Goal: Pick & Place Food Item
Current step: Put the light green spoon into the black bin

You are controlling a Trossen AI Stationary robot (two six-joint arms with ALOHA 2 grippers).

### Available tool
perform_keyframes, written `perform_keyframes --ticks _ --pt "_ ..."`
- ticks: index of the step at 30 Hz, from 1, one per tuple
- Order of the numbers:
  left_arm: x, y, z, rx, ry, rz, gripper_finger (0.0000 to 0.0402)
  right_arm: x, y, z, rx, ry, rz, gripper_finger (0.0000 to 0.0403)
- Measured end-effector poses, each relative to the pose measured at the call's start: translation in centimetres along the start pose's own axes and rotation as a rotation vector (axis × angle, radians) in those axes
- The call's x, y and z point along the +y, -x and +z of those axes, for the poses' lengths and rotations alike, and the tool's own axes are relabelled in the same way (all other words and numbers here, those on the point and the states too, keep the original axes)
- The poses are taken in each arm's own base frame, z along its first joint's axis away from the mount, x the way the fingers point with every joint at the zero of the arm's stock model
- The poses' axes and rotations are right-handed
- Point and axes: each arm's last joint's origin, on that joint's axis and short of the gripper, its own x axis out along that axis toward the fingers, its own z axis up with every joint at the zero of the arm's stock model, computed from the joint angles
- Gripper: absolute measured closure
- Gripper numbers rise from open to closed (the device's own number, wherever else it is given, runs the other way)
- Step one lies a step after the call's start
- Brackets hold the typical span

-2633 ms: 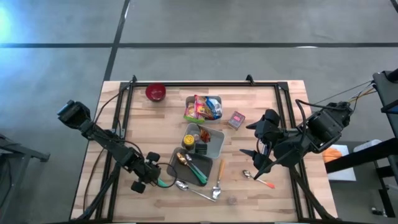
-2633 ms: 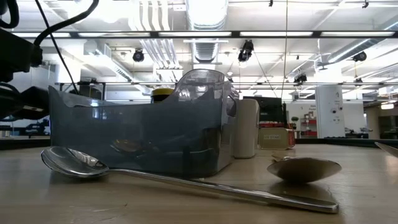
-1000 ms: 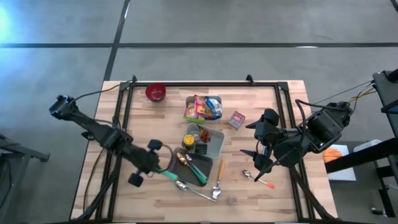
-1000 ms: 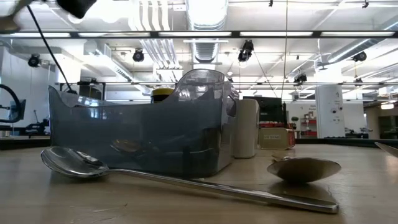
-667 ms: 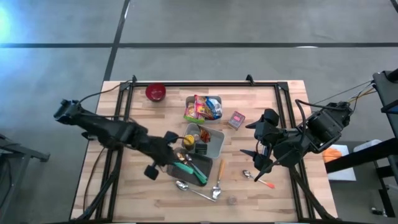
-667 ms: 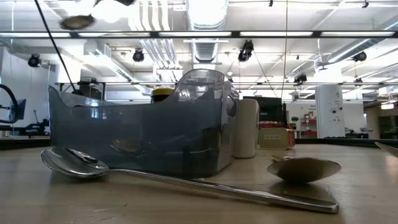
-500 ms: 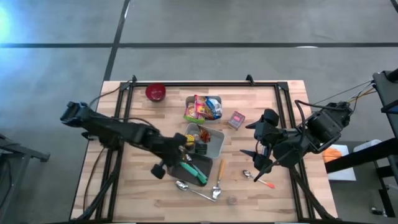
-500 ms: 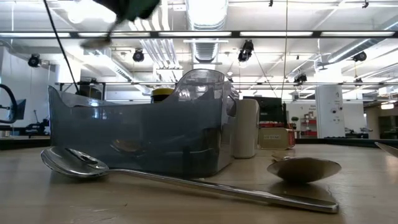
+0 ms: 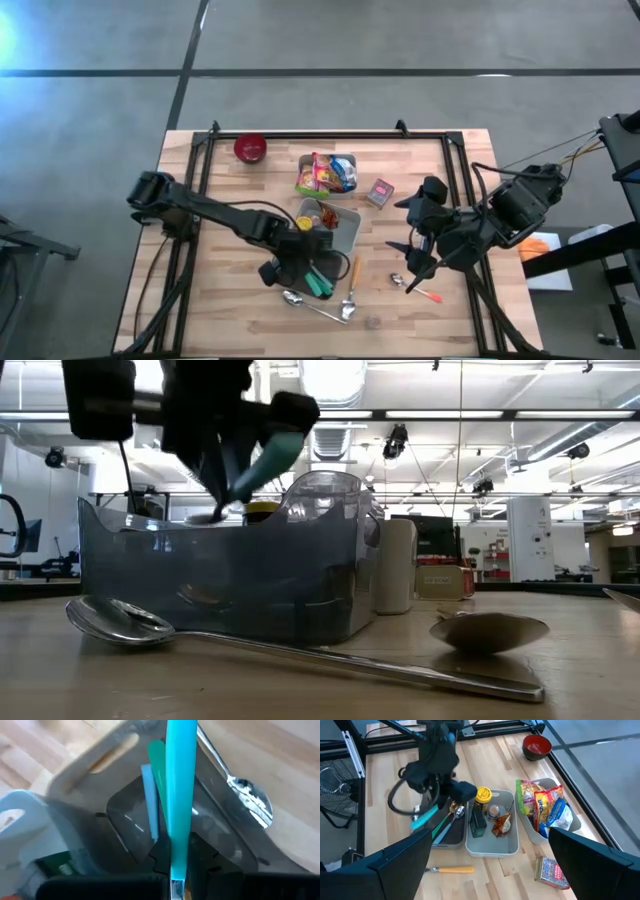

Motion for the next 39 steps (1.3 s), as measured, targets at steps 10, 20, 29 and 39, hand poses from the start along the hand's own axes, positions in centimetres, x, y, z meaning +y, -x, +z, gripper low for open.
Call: perform_keyframes --ticks 10,20,29,39 --pt "2.0 -1.6 -1.7 0.011 0.101 0.003 0.0378 0.5 -1.2 -0.8 0.036 0.010 -0.030 0.0004" --pt "1.7 -2.7 -2.4 -0.054 0.120 -0.018 0.0378 0.6 -1.3 -0.8 0.033 0.008 -0.028 0.0004" --pt "0.6 -4.0 -4.1 -0.011 0.157 -0.054 0.0378 0.6 -1.3 -0.8 0.031 0.023 -0.030 0.0004" --pt "0.1 -4.5 -5.0 0.000 0.183 -0.064 0.0378 0.6 -1.3 -0.8 0.031 0.028 -0.031 0.0004"
